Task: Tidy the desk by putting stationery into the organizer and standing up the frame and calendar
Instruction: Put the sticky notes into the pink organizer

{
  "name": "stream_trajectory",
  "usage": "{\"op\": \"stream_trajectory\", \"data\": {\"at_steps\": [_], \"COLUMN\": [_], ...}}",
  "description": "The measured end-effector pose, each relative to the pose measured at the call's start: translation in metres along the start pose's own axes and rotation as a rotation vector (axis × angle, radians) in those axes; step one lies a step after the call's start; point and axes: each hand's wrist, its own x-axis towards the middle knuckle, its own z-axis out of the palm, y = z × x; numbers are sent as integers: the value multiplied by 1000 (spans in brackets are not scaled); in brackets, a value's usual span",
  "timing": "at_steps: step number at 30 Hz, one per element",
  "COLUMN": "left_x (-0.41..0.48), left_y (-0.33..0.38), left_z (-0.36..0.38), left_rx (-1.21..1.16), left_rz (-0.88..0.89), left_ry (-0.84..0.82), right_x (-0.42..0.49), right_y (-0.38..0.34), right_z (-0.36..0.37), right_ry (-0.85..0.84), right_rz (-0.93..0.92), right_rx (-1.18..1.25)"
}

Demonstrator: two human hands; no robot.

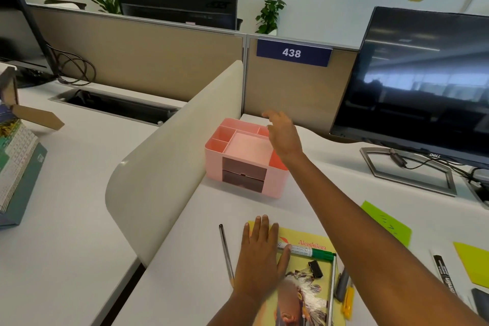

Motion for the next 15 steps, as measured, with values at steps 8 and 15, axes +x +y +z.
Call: {"op": "stream_trajectory", "data": {"at_steps": [8,15], "left_x": [0,-2], "left_y": [-4,-3], "left_z": [2,-2], "left_rx": [9,-9], "left_rz": [6,1], "left_ry": [92,125], "right_x": [-86,-150], "right_y": [78,145], "right_z": [-36,-72], "right_ry": [12,-120], "right_rz": [204,454], "right_rx": [-32,-78]}}
